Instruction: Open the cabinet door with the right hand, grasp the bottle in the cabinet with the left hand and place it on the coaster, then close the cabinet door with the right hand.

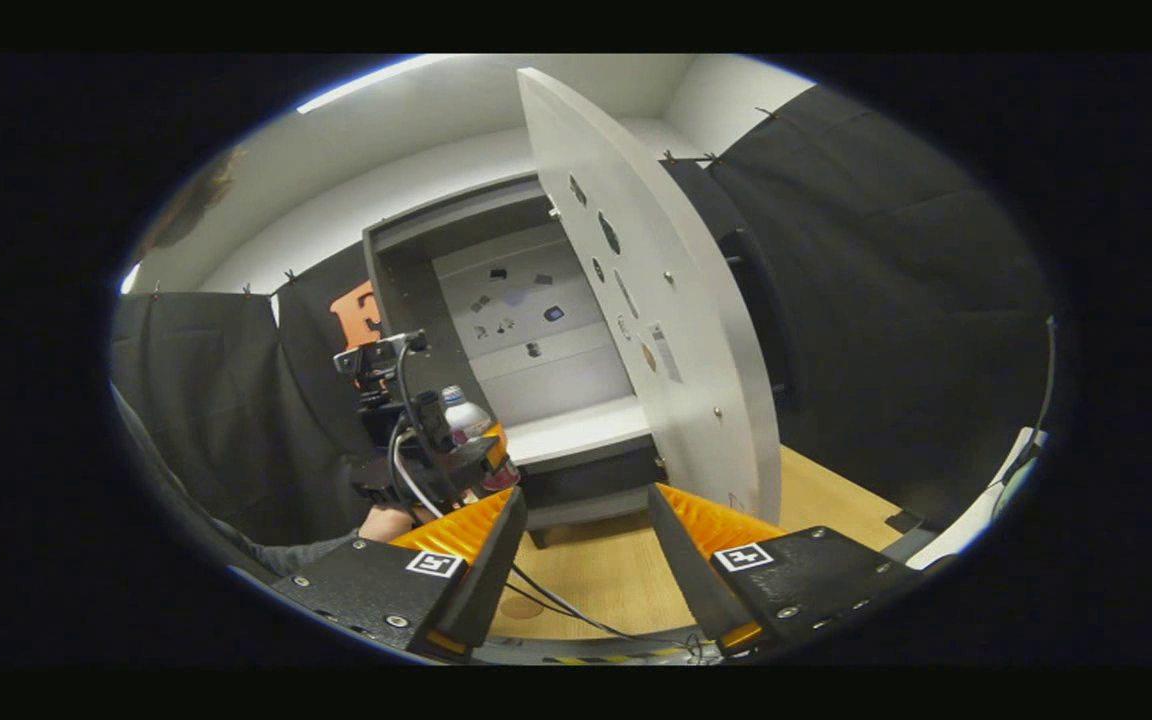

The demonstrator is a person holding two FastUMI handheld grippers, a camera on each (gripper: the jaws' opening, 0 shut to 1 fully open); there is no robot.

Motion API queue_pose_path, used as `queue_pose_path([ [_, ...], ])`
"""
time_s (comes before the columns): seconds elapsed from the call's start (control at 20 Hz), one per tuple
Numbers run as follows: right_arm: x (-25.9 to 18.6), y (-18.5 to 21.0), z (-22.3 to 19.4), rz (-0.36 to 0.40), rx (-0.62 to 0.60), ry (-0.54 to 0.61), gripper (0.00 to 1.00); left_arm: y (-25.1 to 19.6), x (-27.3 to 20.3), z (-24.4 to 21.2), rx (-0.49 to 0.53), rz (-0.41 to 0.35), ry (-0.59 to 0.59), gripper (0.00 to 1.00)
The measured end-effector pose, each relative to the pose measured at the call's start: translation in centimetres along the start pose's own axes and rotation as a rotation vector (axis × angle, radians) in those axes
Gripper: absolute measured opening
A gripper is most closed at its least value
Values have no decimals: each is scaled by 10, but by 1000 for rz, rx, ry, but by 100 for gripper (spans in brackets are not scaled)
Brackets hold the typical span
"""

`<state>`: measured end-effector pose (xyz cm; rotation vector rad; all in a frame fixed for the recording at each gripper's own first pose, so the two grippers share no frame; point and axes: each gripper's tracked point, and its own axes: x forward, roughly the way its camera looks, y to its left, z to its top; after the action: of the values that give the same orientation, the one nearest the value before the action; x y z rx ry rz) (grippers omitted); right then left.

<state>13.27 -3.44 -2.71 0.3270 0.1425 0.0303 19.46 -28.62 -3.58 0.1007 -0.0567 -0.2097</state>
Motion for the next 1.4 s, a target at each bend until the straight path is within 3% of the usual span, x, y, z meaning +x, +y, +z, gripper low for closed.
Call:
queue_pose_path([
  [0.4,-29,3,-57,11,15,176,76,37,-106,-159,-1,80,222,85],
  [0.7,-32,4,-120,16,11,322,77,46,-138,-259,-48,103,307,85],
  [0.95,-18,6,-148,19,6,397,77,50,-131,-297,-58,110,325,84],
  [1.4,-10,2,-175,26,33,468,77,48,-135,-314,-36,116,316,85],
])
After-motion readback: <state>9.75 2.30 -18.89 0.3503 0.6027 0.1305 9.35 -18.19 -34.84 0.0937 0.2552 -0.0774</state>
